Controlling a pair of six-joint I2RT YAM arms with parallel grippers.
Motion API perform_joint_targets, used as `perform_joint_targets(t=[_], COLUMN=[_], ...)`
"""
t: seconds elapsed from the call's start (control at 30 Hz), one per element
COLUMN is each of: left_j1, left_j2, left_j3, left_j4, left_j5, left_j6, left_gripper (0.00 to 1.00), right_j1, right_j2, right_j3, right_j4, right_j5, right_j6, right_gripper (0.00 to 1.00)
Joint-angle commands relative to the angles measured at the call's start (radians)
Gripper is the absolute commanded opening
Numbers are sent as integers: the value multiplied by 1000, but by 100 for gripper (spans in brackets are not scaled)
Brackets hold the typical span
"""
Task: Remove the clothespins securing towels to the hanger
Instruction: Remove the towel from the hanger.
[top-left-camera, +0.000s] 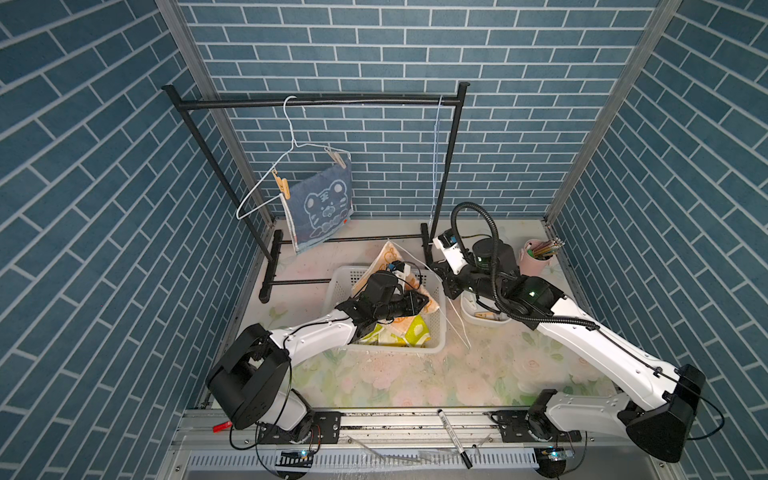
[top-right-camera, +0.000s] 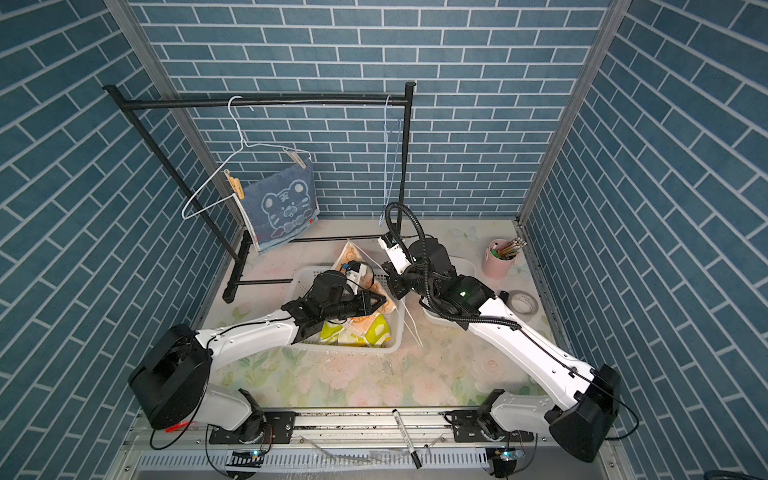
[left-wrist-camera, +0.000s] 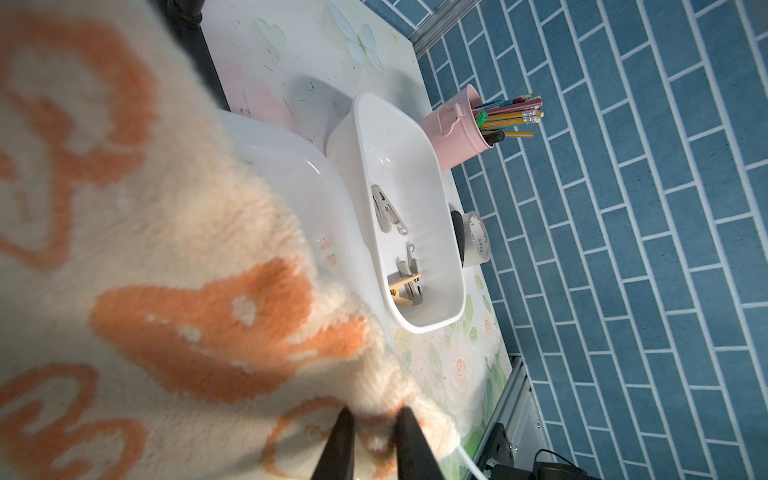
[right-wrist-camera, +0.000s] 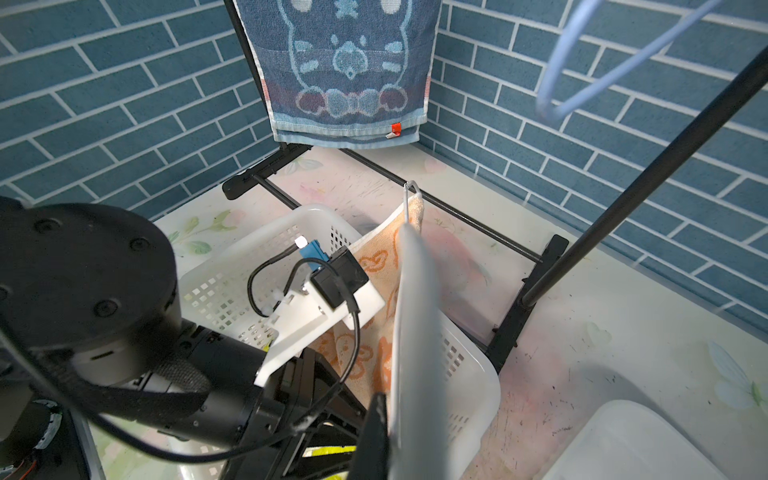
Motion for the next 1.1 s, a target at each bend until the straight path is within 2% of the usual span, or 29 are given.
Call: perform_joint_targets(t=[0.0,0.3,0.5,0.8,1.07], left_j1=[-4,-4,-5,-1,3], left_j2=[-24,-105,-208,-539,-709], left_j3=[20,-9,-17,3,188], left_j4=[-5,-22,-60,-173,-399], left_j5=[-8,-28,-39,-157,-339], left_j6=[16,49,140,453,730], left_gripper=[14,0,0,0,0], right_j1=[-5,-4,-4,-6,-13], right_j2=[-1,7,13,1,-10], right_j3=[-9,-11,-3,-2,-4], right_j4=[21,15,-32,-93,-117], right_j5=[23,42,99,177,202], right_j6=[27,26,4,-25,-33], right_gripper=[0,0,0,0,0])
